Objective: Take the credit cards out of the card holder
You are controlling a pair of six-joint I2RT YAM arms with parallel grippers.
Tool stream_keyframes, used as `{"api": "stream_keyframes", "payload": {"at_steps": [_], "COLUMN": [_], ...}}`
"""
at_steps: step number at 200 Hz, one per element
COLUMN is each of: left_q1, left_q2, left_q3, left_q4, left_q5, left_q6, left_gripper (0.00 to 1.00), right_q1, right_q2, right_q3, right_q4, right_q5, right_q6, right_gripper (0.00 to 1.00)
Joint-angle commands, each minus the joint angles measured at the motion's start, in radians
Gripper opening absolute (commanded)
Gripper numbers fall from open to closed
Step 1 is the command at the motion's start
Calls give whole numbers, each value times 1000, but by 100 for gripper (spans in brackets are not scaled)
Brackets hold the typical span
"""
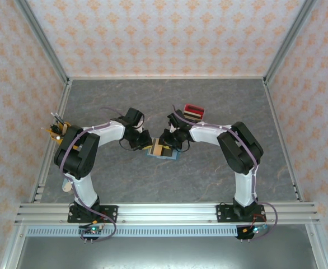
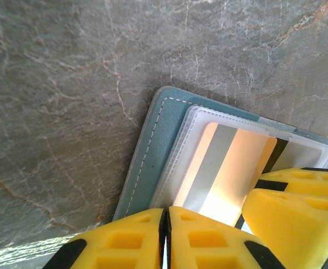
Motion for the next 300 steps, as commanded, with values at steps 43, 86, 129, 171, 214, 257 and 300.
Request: {"api": "stream_keyframes", "payload": {"at_steps": [43,86,129,171,214,257,300], "left_q1": [11,16,21,22,23,28,41], "left_q2": [22,23,26,46,58,53,24], "left_q3": [-42,-51,-65,-71,-72,-67,-71], "left_q4": [-50,-60,-54,-38,-36,-42,-34], "left_q5": [-88,-116,-124,-95,-85,-86,-66], "left_q6": [7,-6,-23,-25,-23,-22,-22], "left_gripper": [13,12,11,11,11,11,15], "right_q1": [8,6,5,5,5,4,-2], "right_q2": [18,26,68,108,88,58,24], "right_q3": [-40,1,9,-13,-17,-43,-66], "right_q4": [92,-83,-143,-1,38,104,154], "right_q5": [-64,85,130,-39,-81,-99,-104], "right_q6": [5,23,10,13,-17,-4,29], "right_gripper": [22,21,28,27,24,14,0]}}
